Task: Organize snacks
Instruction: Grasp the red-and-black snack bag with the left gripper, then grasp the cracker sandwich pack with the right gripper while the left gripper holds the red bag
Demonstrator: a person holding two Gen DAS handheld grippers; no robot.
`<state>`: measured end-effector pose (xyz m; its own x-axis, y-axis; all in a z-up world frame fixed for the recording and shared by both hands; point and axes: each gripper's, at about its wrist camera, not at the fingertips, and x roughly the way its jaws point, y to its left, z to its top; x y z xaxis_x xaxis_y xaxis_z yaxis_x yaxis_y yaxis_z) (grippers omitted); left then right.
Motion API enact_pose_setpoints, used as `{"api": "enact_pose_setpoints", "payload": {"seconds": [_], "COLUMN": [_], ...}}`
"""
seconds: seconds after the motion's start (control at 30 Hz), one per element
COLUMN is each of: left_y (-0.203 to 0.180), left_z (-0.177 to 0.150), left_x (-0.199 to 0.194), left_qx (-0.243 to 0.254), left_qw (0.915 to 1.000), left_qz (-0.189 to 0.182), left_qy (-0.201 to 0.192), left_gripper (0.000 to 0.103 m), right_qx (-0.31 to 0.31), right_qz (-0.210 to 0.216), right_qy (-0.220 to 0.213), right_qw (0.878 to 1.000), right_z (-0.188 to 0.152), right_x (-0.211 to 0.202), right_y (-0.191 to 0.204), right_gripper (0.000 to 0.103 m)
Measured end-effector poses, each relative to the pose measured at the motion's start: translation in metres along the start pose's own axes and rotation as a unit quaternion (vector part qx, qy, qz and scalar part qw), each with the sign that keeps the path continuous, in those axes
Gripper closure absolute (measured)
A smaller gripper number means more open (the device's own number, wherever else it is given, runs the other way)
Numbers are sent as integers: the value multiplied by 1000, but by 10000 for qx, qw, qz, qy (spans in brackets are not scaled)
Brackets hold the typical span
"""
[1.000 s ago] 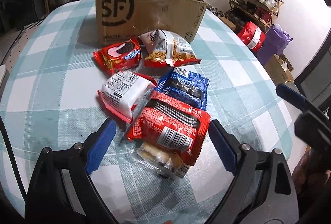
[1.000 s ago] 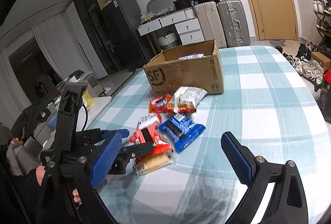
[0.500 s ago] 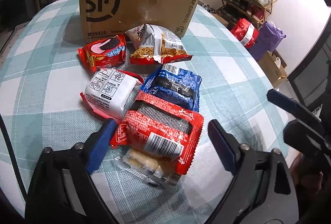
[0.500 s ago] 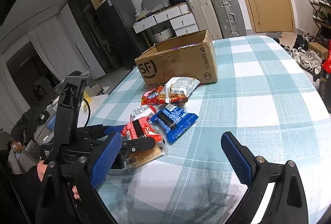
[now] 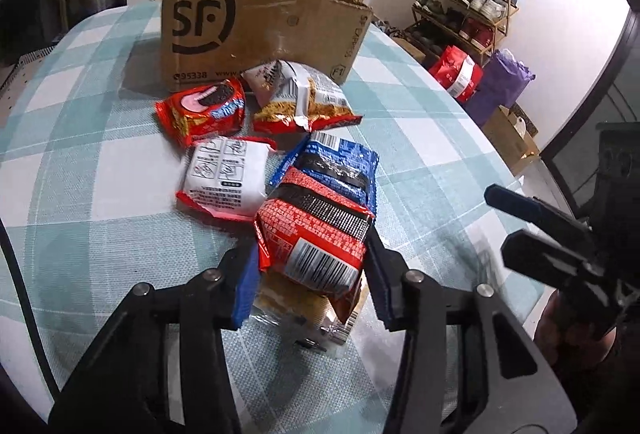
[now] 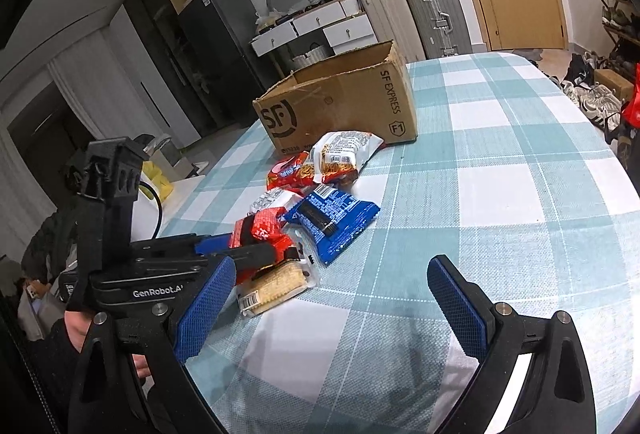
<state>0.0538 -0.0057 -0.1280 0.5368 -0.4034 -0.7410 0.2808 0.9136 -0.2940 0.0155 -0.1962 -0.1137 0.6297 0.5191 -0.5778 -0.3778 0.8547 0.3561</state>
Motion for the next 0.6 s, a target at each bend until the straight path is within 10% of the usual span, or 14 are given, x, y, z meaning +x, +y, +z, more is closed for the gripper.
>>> {"api": "enact_pose_setpoints", "payload": {"seconds": [0.6], "left_y": [37], "left_z": [-14], "left_x": [-43], "left_qx": [-252], "left_qw": [9992], "left_qz": [249], "left_qy": [-198], "left_gripper": [59], "right_qx": [-248], "right_qz": [130], "right_qy": [461], "right_qw": [9985], "right_z": [-8], "right_x": [32], "right_y": [23], "right_gripper": [5]}}
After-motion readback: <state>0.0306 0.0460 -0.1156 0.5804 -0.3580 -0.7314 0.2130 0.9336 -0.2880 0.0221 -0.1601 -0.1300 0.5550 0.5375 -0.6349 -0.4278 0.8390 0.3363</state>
